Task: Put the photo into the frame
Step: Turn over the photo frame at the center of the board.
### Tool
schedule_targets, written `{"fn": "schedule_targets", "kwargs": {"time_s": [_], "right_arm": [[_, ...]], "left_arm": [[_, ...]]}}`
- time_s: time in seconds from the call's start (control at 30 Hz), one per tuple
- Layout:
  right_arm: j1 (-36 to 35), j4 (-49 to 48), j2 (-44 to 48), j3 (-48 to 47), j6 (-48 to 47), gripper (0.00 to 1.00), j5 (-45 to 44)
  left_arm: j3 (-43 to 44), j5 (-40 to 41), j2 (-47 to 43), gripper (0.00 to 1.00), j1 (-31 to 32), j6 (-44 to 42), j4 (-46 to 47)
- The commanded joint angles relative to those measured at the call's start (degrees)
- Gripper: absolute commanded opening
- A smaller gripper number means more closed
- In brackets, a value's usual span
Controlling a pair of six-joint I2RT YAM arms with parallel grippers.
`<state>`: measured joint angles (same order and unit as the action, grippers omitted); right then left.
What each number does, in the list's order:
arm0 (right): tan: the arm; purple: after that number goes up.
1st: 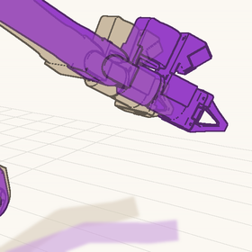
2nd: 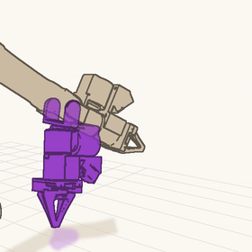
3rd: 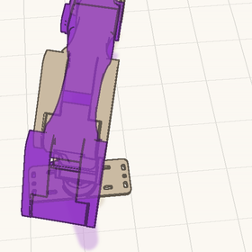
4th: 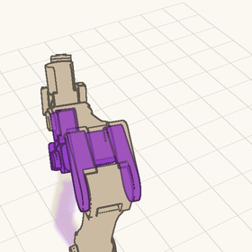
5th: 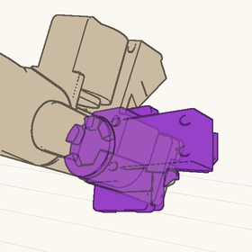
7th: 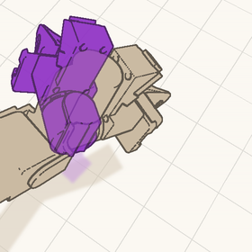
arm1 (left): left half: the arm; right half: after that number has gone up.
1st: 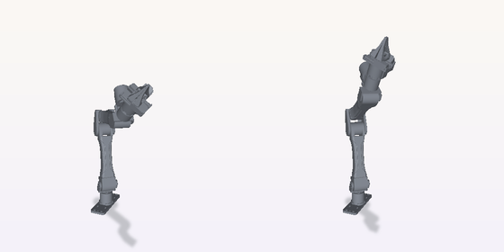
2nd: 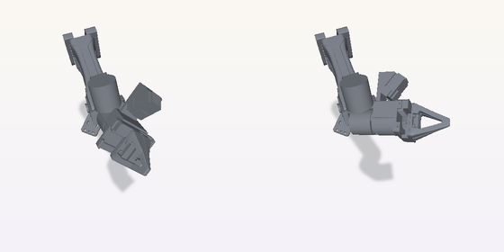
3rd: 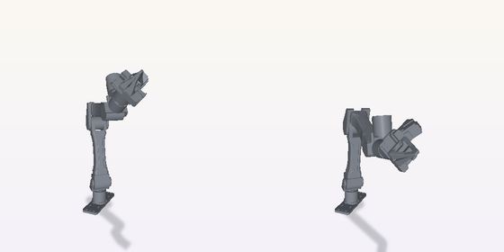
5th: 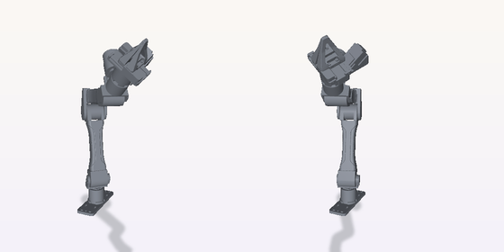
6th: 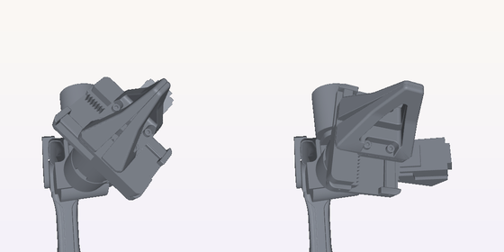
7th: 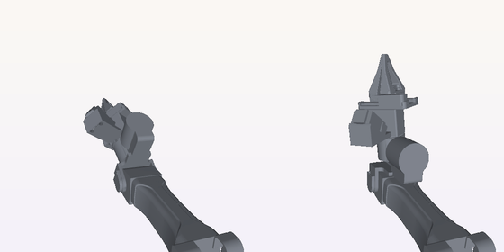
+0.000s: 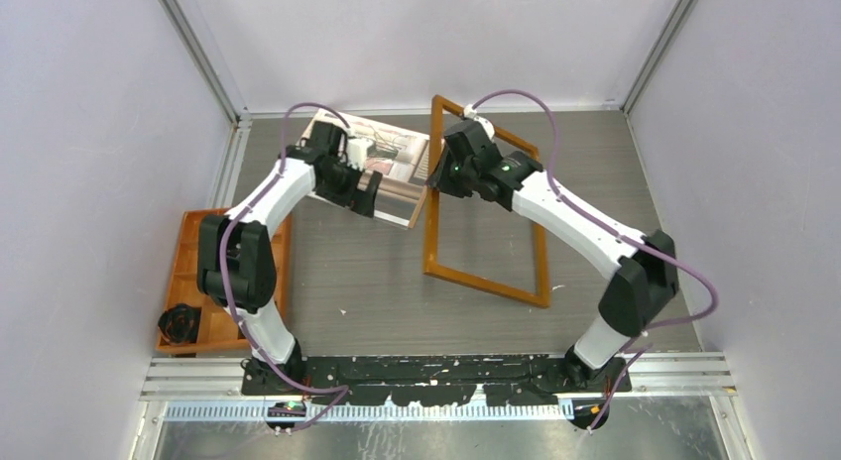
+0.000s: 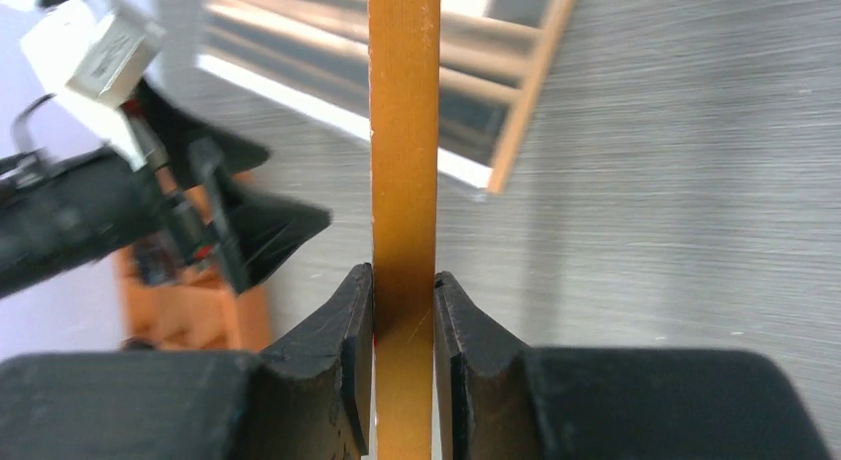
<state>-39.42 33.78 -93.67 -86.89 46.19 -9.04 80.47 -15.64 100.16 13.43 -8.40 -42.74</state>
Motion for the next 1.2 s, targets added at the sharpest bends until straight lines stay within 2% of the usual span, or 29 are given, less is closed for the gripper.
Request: {"fn": "schedule_targets", "kwargs": {"time_s": [0.0,0.3,0.5,0.63,0.97,1.17], "right_arm": [[-0.8,-4.2,5.7,-3.1,6.6,0.01,6.7],[-0.9,-19.5,9.5,-0.3,18.1,0.01,20.3],[-0.7,-29.1,11.3,0.8,26.1,0.01,25.9],[0.3,-38.8,12.8,5.4,32.8,0.01,27.7],[5.9,-53.3,16.4,22.5,43.4,0.01,31.1],[10.9,-53.1,22.2,30.3,42.9,0.01,33.3]], "left_arm": [[4.6,-6.9,-4.5,1.0,-3.3,3.6,-5.7],[3.1,-11.9,-9.7,1.0,-3.3,7.0,-4.8],[1.9,-11.2,-8.1,1.0,-3.3,8.1,-3.6],[0.5,-11.0,-6.8,1.0,-2.6,10.9,-1.4],[-1.7,-1.8,-2.0,1.0,6.6,10.4,3.3],[0.2,2.9,2.8,1.0,12.2,10.4,5.2]]}}
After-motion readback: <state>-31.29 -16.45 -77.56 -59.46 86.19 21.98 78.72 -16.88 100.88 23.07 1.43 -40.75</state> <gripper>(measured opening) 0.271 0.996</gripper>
